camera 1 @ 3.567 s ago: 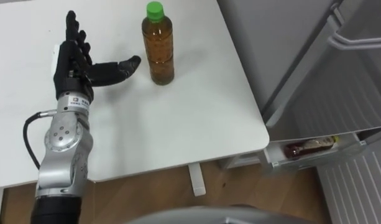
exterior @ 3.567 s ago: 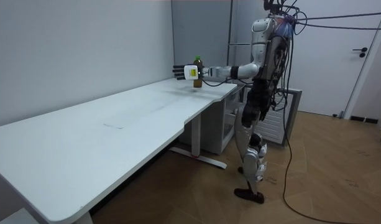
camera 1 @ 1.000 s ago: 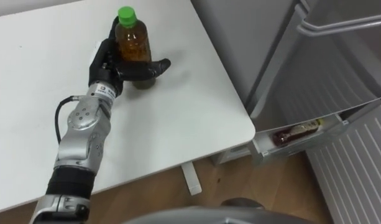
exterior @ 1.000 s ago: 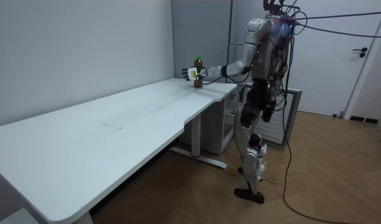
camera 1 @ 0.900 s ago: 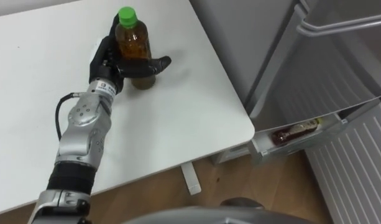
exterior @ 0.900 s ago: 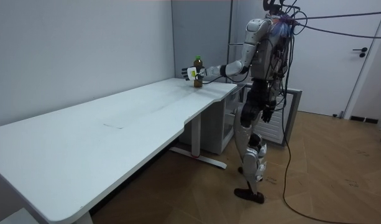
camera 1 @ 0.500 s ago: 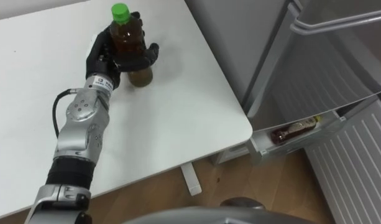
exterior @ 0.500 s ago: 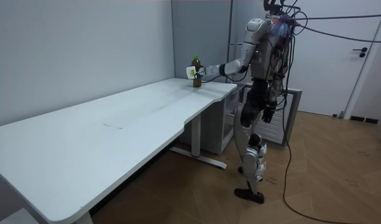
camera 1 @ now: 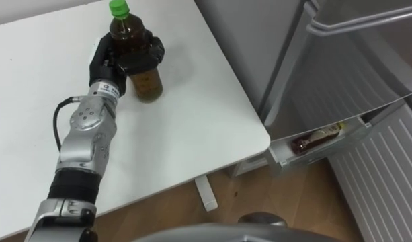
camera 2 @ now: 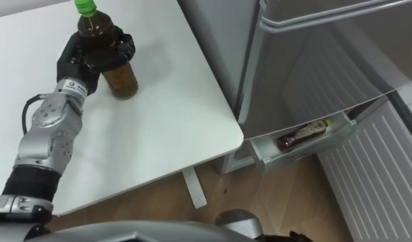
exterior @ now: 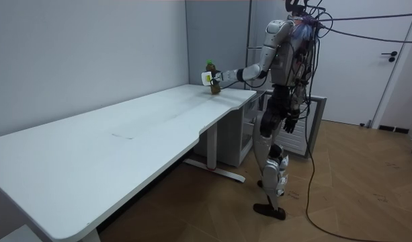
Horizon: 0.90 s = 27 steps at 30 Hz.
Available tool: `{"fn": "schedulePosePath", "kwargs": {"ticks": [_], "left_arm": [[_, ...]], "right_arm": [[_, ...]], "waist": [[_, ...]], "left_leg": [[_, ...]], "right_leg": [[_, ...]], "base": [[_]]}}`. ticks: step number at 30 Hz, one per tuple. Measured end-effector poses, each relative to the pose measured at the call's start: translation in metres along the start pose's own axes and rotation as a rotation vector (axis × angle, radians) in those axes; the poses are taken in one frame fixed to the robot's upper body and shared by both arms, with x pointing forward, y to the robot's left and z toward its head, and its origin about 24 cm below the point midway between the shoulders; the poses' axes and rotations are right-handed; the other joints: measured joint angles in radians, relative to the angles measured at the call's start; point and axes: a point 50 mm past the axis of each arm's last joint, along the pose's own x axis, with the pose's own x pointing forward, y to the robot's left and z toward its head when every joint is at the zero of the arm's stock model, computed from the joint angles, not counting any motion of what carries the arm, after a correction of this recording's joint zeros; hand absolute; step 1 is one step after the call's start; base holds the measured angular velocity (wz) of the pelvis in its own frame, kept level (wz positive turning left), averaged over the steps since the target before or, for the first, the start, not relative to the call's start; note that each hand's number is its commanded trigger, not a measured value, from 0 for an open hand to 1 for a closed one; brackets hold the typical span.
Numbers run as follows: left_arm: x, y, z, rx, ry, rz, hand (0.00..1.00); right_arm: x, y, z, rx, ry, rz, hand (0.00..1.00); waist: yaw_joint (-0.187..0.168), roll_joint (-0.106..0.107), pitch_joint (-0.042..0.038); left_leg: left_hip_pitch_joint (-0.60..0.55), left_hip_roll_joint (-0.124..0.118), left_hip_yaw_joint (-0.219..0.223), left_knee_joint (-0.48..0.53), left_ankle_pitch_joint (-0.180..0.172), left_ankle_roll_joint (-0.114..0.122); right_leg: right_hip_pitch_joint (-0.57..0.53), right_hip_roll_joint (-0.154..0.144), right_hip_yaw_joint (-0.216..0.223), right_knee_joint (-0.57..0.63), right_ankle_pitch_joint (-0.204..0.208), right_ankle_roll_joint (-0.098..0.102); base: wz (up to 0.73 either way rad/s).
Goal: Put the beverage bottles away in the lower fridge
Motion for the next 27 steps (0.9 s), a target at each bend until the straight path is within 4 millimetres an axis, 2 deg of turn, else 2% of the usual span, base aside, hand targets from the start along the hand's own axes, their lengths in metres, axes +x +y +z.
{"fn": "schedulePosePath", "kwargs": {"ticks": [6, 9, 14, 20, 27], "left_arm": [[0.0, -0.006, 0.005, 0.005, -0.022, -0.038, 1.0], [0.0, -0.016, 0.006, 0.02, -0.024, -0.077, 1.0], [-0.002, -0.033, 0.017, 0.03, -0.073, -0.159, 1.0], [-0.011, -0.057, 0.05, -0.116, -0.189, -0.316, 1.0], [-0.018, -0.075, 0.046, -0.27, -0.149, -0.477, 1.0]], "right_arm": [[0.001, 0.004, 0.005, 0.007, -0.012, 0.021, 0.0], [0.001, 0.007, 0.011, 0.004, -0.032, 0.028, 0.0], [0.002, 0.013, 0.025, -0.014, -0.074, 0.043, 0.0], [0.002, 0.022, 0.037, -0.076, -0.123, 0.068, 0.0], [-0.001, 0.033, 0.058, -0.133, -0.216, 0.107, 0.0]], "waist": [[0.0, -0.008, 0.0], [0.0, -0.011, -0.0001], [0.001, -0.019, 0.0004], [0.006, -0.023, 0.0006], [0.01, -0.024, 0.0002]], "left_leg": [[-0.01, 0.0, 0.001, 0.003, 0.0, 0.0], [-0.015, 0.0, 0.003, 0.009, 0.0, 0.0], [-0.034, 0.0, 0.006, 0.014, 0.0, 0.0], [-0.046, 0.001, 0.014, 0.014, 0.0, 0.0], [-0.053, 0.001, 0.018, 0.018, 0.0, 0.0]], "right_leg": [[-0.015, -0.001, 0.0, 0.0, 0.0, 0.0], [-0.017, -0.001, -0.001, 0.0, 0.0, 0.0], [-0.032, -0.001, -0.007, -0.002, 0.0, 0.0], [-0.047, -0.004, -0.007, 0.001, 0.0, 0.0], [-0.053, -0.002, -0.008, 0.001, 0.0, -0.001]], "base": [[0.0], [0.0], [-0.02], [-0.01], [0.0]]}}
